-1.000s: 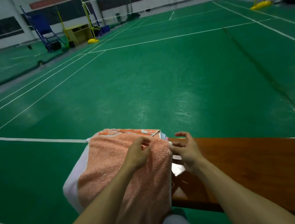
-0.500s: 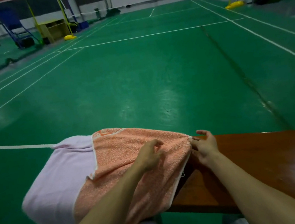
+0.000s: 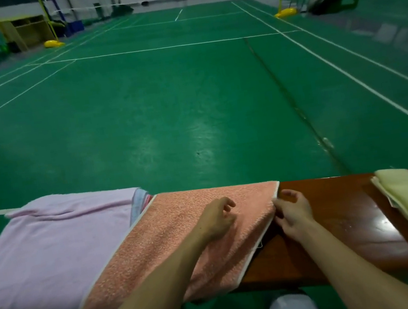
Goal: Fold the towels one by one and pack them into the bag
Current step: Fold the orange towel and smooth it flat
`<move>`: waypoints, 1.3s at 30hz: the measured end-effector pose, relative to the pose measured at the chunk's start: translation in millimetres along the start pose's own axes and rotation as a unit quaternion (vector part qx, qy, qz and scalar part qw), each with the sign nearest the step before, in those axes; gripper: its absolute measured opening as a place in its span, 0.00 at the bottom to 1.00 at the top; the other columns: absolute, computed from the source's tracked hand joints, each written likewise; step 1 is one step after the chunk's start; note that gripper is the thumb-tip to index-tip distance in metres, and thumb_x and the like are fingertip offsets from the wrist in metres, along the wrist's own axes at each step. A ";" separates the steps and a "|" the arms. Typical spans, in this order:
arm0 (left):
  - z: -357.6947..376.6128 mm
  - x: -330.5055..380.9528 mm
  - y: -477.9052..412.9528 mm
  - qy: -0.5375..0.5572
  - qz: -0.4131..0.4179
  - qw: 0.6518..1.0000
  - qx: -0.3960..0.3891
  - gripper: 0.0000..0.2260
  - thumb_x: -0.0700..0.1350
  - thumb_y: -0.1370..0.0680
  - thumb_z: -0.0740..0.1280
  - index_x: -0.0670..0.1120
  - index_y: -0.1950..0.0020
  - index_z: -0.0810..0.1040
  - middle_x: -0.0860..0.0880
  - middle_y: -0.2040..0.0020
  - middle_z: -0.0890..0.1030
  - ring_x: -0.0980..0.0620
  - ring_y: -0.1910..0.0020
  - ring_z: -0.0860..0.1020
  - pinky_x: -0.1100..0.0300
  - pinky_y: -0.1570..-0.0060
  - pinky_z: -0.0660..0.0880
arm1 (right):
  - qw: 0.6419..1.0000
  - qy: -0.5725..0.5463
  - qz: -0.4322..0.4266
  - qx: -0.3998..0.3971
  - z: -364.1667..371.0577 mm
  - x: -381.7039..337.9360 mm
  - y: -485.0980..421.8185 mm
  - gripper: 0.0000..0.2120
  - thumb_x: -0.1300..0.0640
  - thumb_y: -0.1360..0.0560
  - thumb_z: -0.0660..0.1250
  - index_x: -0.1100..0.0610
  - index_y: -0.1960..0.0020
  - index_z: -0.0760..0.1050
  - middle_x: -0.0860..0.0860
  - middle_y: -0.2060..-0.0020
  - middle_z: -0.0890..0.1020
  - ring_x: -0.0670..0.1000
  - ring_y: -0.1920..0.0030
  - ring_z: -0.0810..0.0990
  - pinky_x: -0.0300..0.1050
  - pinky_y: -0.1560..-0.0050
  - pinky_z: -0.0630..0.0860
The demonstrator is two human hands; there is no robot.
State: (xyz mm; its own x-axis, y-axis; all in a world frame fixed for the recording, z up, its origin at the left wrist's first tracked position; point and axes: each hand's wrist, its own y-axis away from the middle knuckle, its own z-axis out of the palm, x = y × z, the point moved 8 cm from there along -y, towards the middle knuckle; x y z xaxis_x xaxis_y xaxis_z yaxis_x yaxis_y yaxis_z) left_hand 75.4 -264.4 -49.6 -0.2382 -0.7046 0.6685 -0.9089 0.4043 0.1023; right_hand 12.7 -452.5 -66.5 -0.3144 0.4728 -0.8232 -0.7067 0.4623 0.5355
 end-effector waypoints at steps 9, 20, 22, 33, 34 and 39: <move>2.0 23.5 7.1 -0.045 0.060 0.997 -0.019 0.13 0.43 0.22 0.66 0.48 0.37 0.74 0.48 0.41 0.76 0.51 0.44 0.75 0.56 0.43 0.74 | 0.982 0.149 -0.038 -0.113 21.8 20.4 23.7 0.18 0.67 0.23 0.66 0.50 0.41 0.67 0.58 0.40 0.76 0.58 0.43 0.78 0.61 0.46 0.79; 26.6 81.4 8.6 -0.200 0.226 0.945 -0.125 0.15 0.43 0.21 0.65 0.54 0.35 0.73 0.47 0.33 0.64 0.46 0.35 0.66 0.51 0.37 0.68 | 0.973 0.125 -0.033 -0.193 8.1 11.3 45.2 0.23 0.72 0.24 0.65 0.52 0.36 0.65 0.57 0.41 0.78 0.58 0.47 0.81 0.49 0.58 0.80; 27.4 84.7 11.1 -0.213 0.241 0.937 -0.135 0.15 0.45 0.21 0.66 0.54 0.35 0.72 0.47 0.32 0.62 0.46 0.34 0.65 0.49 0.36 0.67 | 0.972 0.126 -0.028 -0.197 4.5 12.4 47.1 0.22 0.70 0.24 0.66 0.51 0.37 0.66 0.56 0.41 0.78 0.58 0.44 0.80 0.53 0.53 0.82; 15.0 87.3 22.5 -0.221 0.265 0.927 -0.149 0.10 0.44 0.25 0.71 0.44 0.45 0.78 0.45 0.44 0.75 0.47 0.46 0.73 0.53 0.47 0.73 | 0.964 0.152 -0.040 -0.214 21.6 31.8 61.3 0.23 0.73 0.28 0.69 0.50 0.43 0.69 0.57 0.45 0.81 0.56 0.45 0.81 0.44 0.61 0.79; 13.0 84.1 23.3 -0.222 0.263 0.927 -0.148 0.11 0.44 0.25 0.71 0.44 0.45 0.79 0.46 0.44 0.74 0.48 0.46 0.73 0.53 0.47 0.74 | 0.963 0.164 -0.049 -0.210 23.7 31.7 62.1 0.23 0.74 0.28 0.69 0.50 0.44 0.69 0.56 0.46 0.81 0.55 0.45 0.81 0.42 0.62 0.78; 6.8 59.6 28.4 -0.223 0.200 0.935 -0.191 0.11 0.49 0.23 0.69 0.44 0.46 0.78 0.45 0.46 0.73 0.48 0.49 0.73 0.57 0.52 0.71 | 0.954 0.197 -0.075 -0.216 31.8 33.4 67.2 0.21 0.70 0.29 0.72 0.55 0.42 0.71 0.55 0.47 0.81 0.53 0.45 0.81 0.42 0.59 0.79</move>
State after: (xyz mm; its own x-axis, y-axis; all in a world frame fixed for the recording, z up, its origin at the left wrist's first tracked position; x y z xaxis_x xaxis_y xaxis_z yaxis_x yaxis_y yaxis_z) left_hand 33.1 -298.8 -11.8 -0.7296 -0.5904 0.3451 -0.5476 0.8067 0.2225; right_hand -25.1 -381.8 -52.0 -0.3431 0.0688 -0.9368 -0.9305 0.1112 0.3489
